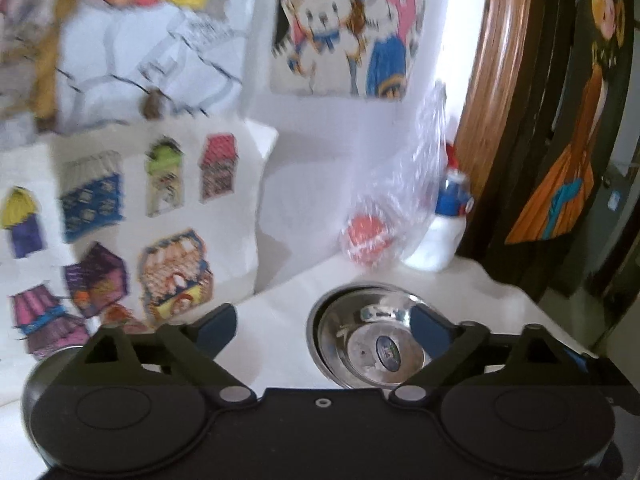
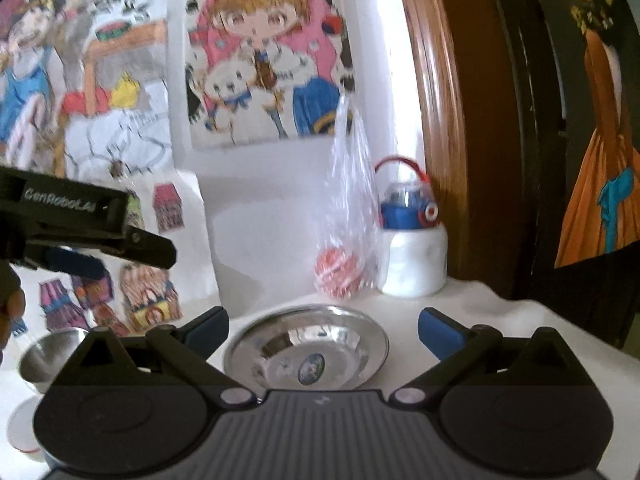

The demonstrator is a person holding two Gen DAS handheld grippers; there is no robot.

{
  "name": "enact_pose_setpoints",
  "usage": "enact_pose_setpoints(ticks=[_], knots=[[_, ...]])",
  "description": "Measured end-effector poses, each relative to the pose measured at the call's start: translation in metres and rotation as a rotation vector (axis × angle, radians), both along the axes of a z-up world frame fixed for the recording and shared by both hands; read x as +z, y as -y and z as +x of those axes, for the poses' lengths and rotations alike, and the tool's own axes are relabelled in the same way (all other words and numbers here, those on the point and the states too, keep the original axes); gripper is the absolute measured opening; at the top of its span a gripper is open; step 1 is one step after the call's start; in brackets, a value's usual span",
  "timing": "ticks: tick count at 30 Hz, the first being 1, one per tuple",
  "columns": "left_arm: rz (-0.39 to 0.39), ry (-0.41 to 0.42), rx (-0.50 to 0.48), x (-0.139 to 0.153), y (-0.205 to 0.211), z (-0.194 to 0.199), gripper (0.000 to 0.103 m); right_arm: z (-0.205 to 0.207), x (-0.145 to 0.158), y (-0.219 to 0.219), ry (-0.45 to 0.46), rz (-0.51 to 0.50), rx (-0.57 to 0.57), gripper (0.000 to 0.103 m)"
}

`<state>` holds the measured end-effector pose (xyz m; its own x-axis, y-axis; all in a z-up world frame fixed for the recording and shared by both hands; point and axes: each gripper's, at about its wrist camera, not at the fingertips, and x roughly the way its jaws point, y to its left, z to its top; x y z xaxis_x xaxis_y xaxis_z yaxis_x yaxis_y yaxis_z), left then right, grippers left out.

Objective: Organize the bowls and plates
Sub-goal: 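Withdraw the right gripper toward the deep steel bowl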

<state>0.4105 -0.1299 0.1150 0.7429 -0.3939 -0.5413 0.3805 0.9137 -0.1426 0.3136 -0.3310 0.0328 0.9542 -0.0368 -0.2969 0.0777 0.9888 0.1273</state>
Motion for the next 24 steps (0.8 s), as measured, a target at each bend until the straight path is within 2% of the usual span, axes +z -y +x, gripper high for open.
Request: enact_pose_setpoints(ticks=[4,10,16,24], knots=[[-0.028,0.046,0.022,0.016,-0.021,-0.023,0.102,-0.019,0.021,-0.006,0.030,0.006,0.016,0.103],[-0.059,0.093,0.063,0.035,-0.063,-0.057,0.102,-0.036,0.049,-0.023,0.057,0.045,0.064,0.103],[-0.044,0.145,0.145,0.046,-0.115,-0.086,0.102,-0.047,0.069,-0.054,0.085,0.061,0.137,0.103],[-0.019,0.156,0.268,0.044,-0.184,-0.111,0.102,-0.055,0.083,-0.106,0.102,0.045,0.242,0.103]])
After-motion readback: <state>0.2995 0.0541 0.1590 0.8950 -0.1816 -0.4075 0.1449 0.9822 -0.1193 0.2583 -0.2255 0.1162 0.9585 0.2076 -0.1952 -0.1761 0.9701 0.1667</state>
